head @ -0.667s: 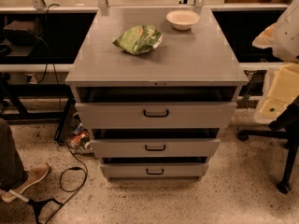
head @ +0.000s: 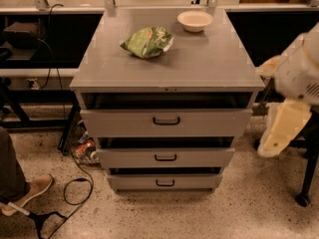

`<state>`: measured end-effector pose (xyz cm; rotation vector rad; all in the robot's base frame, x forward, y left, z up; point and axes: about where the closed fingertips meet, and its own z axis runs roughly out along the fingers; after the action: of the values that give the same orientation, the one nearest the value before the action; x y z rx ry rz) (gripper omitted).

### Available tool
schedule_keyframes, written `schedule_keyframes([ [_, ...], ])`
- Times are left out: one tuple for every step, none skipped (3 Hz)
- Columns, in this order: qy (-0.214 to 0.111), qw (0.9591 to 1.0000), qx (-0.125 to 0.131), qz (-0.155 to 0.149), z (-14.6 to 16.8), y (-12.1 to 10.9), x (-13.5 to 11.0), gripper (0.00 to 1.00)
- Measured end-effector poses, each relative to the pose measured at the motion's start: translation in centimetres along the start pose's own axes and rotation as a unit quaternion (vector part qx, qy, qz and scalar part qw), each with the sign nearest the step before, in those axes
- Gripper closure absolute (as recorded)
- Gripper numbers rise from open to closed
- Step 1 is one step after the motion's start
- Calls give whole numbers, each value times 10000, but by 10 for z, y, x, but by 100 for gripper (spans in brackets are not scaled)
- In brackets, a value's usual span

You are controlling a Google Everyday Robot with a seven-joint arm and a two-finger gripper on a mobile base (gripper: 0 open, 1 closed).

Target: Open middle drawer

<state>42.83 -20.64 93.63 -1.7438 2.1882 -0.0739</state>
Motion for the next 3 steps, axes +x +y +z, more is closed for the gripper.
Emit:
schedule_keyframes([
  [-286,9993,-246,-51,60,29,5,0],
  [-570,9966,-569,187,149,72,20,0],
  [-569,9966,-569,181,148,71,19,0],
])
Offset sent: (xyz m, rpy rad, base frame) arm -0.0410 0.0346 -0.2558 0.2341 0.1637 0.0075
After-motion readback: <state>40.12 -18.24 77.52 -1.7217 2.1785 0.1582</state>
